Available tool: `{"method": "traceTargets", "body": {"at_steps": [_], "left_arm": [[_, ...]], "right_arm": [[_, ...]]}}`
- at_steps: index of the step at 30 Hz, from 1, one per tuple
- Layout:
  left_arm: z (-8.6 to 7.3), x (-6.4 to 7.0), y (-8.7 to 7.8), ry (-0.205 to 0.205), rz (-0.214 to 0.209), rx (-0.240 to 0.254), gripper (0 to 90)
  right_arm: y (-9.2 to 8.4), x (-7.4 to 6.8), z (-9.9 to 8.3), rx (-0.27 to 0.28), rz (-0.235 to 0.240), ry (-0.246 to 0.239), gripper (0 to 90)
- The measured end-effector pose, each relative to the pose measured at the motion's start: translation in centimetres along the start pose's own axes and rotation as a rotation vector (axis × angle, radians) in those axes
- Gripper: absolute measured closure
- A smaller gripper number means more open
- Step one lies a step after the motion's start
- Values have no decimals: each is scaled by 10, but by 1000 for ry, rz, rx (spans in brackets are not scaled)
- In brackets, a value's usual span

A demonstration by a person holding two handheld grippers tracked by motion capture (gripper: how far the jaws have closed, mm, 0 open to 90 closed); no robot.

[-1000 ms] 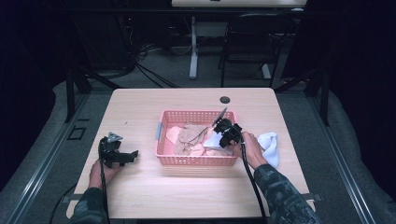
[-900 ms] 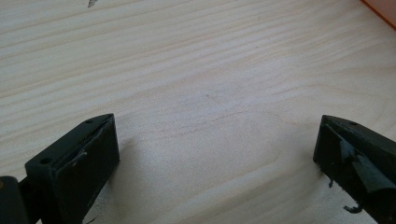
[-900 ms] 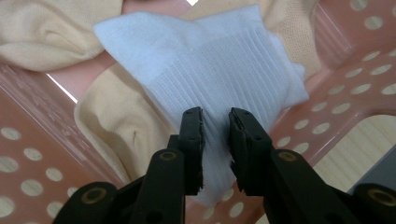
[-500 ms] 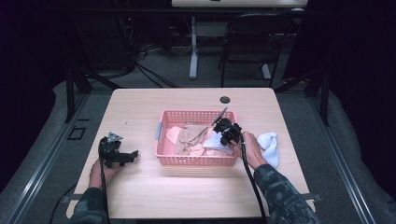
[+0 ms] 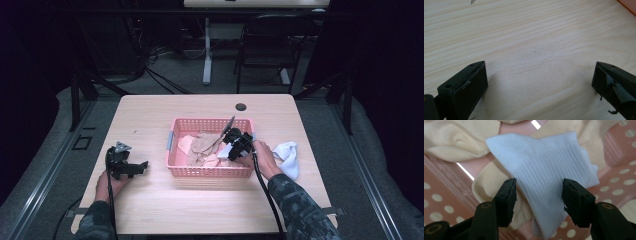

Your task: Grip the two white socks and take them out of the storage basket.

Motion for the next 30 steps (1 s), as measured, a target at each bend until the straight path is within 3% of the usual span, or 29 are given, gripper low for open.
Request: {"method": "traceTargets", "body": {"at_steps": [7, 12, 22, 28, 30], "left_arm": [[0, 0, 0, 0, 0, 0, 1], [0, 0, 0, 0, 0, 0, 1], [0, 0, 0, 1, 0, 0, 1], [0, 0, 0, 1, -1, 0, 1], [0, 0, 0, 1, 0, 0, 1]], "right_arm": [[7, 3, -1, -28, -25, 4, 673], [6, 4, -3, -21, -3, 21, 796], [-14, 5, -2, 66, 47, 51, 822], [-37, 11, 1, 126, 56, 63, 822], [-45, 11, 3, 156, 81, 84, 822]]}}
Point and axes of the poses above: each handheld gripper's, and its own axes: y roughly forward along the jaws, z roughly out of its top, x roughly to its right, the point moved 9 cm from there along y, roughly forward along the jaws, and after that the axes turned 1 degree about -x, right-handed, at the moved point
